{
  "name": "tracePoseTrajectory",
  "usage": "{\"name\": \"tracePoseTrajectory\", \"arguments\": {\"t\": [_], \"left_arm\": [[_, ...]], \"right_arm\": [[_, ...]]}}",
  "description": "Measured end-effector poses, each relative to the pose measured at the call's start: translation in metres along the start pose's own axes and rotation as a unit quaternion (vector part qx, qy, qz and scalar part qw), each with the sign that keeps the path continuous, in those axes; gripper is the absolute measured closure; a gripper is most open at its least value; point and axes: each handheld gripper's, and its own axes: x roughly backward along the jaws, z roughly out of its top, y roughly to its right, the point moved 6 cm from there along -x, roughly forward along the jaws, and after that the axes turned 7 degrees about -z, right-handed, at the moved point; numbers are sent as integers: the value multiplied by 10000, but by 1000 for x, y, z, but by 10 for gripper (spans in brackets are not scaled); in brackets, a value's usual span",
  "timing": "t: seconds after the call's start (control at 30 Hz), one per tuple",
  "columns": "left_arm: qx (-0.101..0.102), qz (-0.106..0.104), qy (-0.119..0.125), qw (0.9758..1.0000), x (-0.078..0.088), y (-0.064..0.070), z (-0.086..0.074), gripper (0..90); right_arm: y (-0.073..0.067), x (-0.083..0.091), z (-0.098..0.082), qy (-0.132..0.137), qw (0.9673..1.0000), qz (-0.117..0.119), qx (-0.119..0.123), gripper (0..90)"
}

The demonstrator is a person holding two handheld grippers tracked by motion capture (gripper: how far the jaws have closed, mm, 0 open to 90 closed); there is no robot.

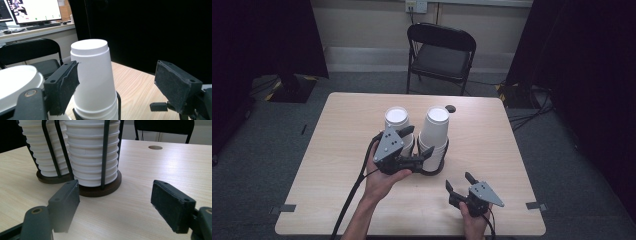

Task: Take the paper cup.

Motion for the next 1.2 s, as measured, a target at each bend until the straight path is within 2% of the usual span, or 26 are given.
{"name": "tracePoseTrajectory", "arguments": {"t": [0.03, 0.17, 0.27, 0.33, 0.43, 0.63, 0.73, 0.83, 0.93, 1.03, 1.2], "left_arm": [[-16, -55, 16, 10000, -3, -1, 3, 191], [-44, -29, 4, 10000, -9, -4, 8, 198], [-75, -14, -101, 9999, -14, -7, 13, 199], [-82, -60, -98, 9999, -17, -9, 16, 193], [0, -105, -200, 9997, -24, -15, 20, 176], [24, -234, -382, 9990, -37, -21, 25, 156], [10, -223, -508, 9985, -42, -22, 27, 159], [11, -115, -641, 9979, -47, -25, 29, 159], [104, -151, -690, 9974, -52, -29, 30, 160], [104, -158, -790, 9967, -60, -34, 28, 161], [115, -95, -814, 9966, -66, -37, 27, 162]], "right_arm": [[0, 0, 0, -3, 10000, 6, 1, 226], [0, 0, 0, -3, 10000, 4, 2, 226], [0, 0, 0, -5, 10000, 3, 0, 226], [0, 0, 0, 0, 10000, 4, -2, 226], [0, 0, 0, -12, 10000, 14, 16, 227], [0, -1, 0, -20, 10000, 28, 16, 228], [0, -1, 0, -23, 10000, 29, 9, 228], [0, 0, 0, -16, 10000, 32, 12, 230], [-1, -1, 0, -17, 10000, 40, 26, 230], [-1, -1, 0, -22, 10000, 36, 23, 230], [0, 0, 0, -26, 10000, 35, 10, 230]]}}
